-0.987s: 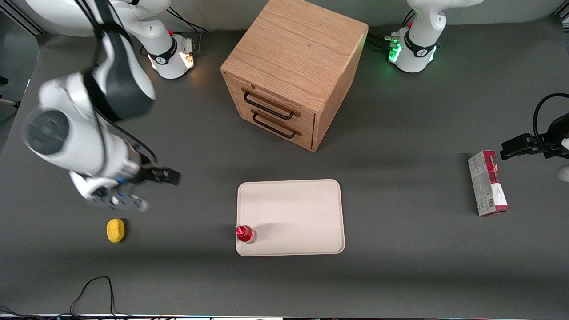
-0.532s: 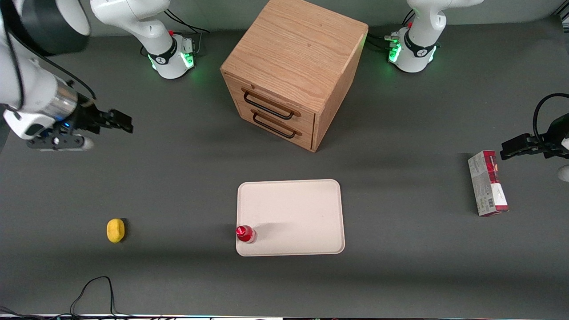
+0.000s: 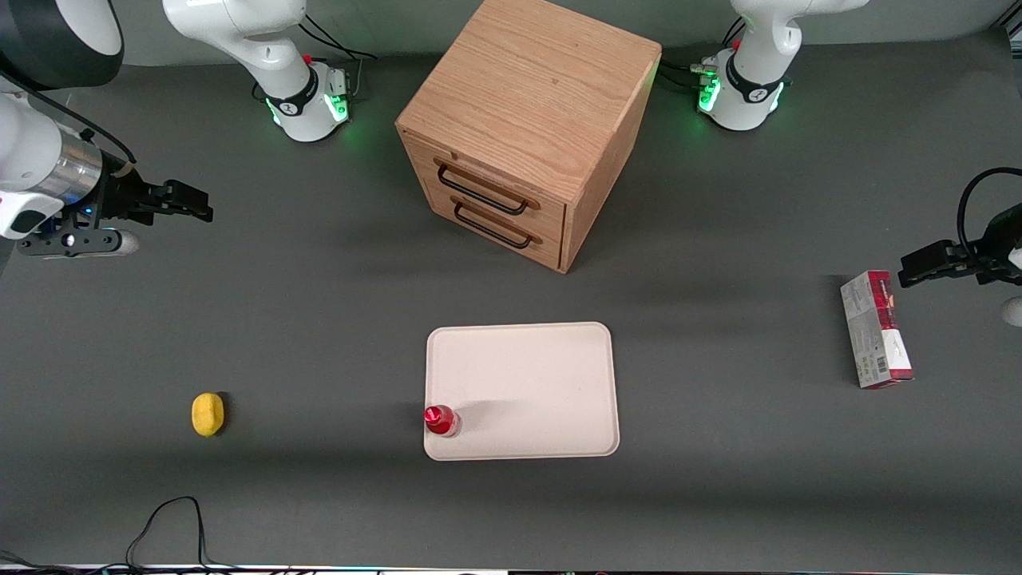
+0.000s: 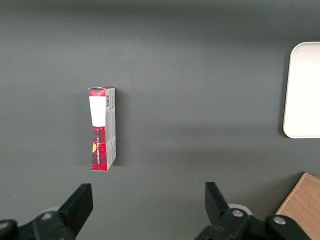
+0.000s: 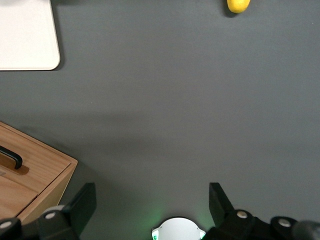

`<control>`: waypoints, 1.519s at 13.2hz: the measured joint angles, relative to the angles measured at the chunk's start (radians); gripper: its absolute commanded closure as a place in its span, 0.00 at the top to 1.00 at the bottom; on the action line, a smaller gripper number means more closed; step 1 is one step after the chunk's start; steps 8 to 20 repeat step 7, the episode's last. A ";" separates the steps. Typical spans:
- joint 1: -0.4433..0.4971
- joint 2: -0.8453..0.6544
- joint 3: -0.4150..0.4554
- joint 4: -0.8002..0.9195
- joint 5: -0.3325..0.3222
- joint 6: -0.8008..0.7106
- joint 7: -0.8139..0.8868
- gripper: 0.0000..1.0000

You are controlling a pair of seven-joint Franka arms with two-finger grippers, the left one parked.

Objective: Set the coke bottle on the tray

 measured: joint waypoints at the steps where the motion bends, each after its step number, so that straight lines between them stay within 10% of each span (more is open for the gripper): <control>1: 0.020 0.012 -0.018 0.019 0.000 -0.006 0.000 1.00; 20: 0.039 0.046 -0.050 0.072 0.000 -0.021 -0.011 1.00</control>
